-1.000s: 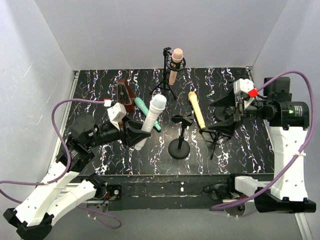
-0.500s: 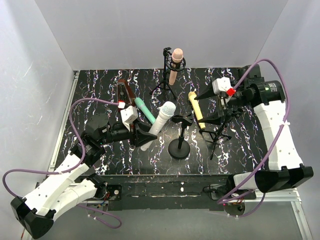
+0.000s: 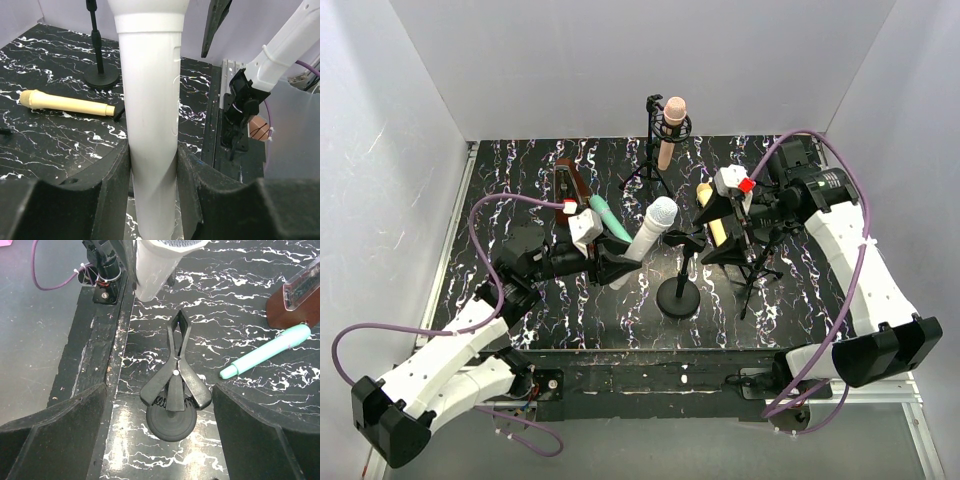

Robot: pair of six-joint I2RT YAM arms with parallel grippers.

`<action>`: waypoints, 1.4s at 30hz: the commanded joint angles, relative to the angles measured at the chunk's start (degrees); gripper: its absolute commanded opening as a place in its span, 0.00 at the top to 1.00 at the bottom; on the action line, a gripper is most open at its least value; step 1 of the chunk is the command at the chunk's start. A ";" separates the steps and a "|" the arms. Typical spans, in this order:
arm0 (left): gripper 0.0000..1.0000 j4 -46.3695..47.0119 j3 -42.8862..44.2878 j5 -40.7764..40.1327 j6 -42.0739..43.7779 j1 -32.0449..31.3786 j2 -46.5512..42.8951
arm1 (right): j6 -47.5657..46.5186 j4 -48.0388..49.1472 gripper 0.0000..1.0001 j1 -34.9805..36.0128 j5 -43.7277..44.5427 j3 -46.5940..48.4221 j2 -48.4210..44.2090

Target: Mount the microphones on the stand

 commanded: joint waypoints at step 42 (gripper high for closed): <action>1.00 34.02 -4.71 -1.50 -8.50 -5.98 17.45 | 18.18 17.98 0.81 1.87 -8.78 -10.44 -2.61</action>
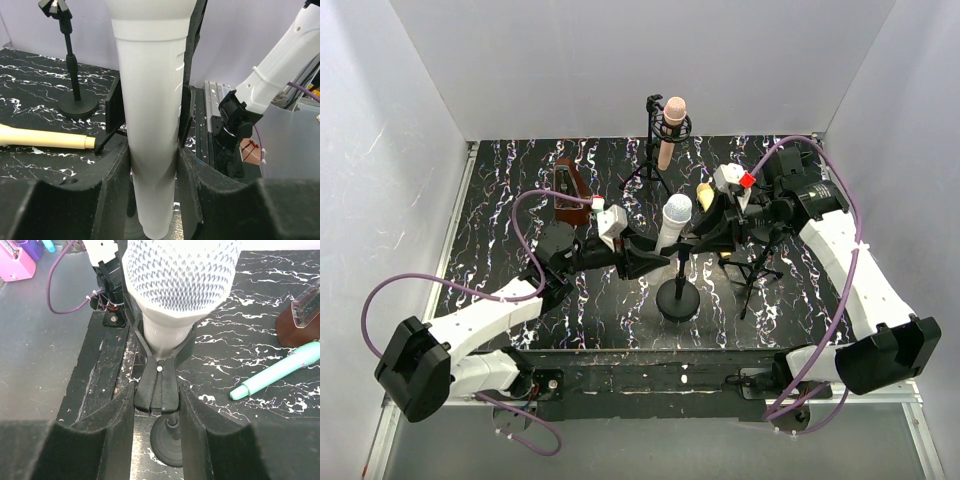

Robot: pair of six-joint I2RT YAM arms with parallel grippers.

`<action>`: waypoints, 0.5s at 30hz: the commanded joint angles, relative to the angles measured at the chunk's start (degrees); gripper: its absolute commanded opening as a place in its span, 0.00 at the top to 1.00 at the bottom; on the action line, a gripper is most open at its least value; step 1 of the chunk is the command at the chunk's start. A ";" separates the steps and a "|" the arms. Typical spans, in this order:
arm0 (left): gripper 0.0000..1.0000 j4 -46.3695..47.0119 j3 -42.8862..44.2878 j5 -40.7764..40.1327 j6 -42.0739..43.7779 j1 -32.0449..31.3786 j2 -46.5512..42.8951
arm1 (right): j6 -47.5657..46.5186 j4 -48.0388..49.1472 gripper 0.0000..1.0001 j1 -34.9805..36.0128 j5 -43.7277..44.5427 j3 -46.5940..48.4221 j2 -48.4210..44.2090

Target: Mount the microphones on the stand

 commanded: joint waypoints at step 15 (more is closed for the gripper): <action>0.35 2.98 -3.08 -9.40 -1.26 -2.49 -2.93 | 19.09 10.86 0.26 -0.78 -2.94 -6.42 -5.06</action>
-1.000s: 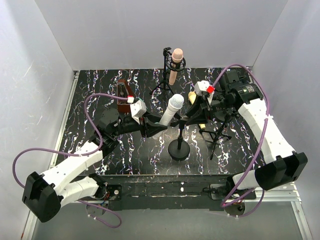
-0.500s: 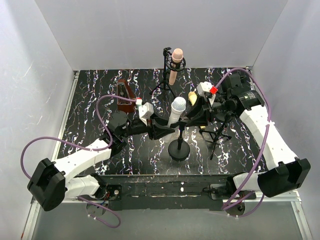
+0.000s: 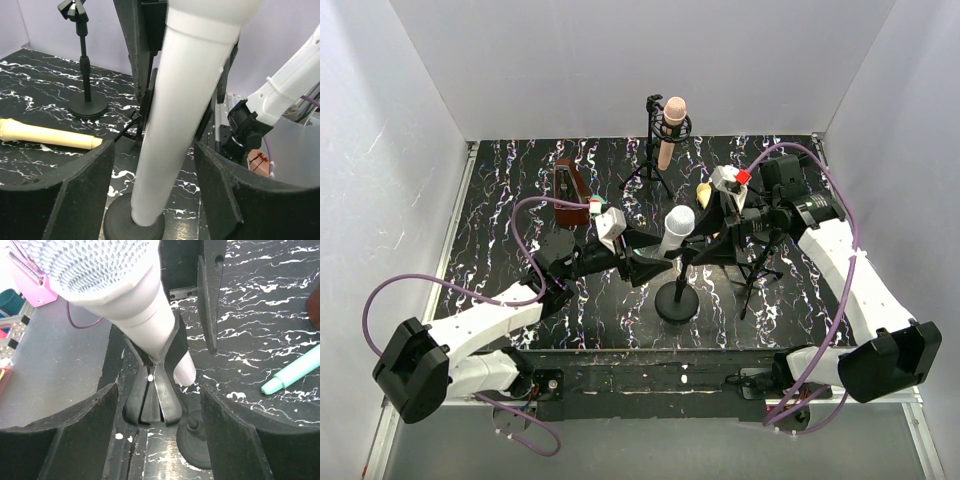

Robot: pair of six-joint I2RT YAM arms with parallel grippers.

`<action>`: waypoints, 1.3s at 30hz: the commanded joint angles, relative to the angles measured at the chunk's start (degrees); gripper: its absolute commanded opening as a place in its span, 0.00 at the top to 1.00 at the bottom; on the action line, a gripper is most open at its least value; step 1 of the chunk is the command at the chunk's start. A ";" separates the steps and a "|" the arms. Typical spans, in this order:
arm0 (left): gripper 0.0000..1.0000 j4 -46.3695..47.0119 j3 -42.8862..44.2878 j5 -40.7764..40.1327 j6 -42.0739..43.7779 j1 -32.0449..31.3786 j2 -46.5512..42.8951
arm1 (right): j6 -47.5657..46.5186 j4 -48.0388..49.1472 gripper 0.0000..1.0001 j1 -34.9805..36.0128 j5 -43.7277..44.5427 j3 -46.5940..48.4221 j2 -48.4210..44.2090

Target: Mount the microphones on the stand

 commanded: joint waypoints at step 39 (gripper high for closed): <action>0.02 -37.88 2.33 -8.85 8.14 -0.04 -26.18 | -7.47 -10.63 0.11 -16.19 -5.43 -5.03 -17.93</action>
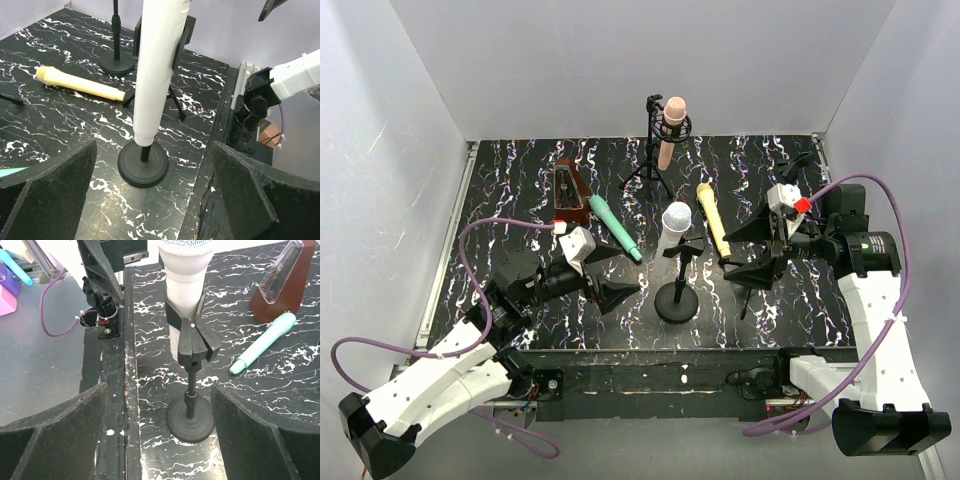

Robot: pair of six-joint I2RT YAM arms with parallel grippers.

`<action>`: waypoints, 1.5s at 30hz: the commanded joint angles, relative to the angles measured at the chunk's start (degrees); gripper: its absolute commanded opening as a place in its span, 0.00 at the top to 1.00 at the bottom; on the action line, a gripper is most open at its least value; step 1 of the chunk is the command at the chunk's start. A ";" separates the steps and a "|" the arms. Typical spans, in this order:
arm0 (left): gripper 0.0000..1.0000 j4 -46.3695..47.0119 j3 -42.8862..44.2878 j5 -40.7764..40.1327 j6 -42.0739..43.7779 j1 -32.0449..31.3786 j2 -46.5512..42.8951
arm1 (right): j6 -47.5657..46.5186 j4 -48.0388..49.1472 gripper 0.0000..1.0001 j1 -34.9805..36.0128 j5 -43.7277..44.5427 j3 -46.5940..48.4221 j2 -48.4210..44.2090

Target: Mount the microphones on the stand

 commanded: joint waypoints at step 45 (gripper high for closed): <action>0.02 24.54 12.62 9.33 3.72 -0.04 27.55 | -0.10 1.97 0.11 -1.68 -6.74 -2.00 0.26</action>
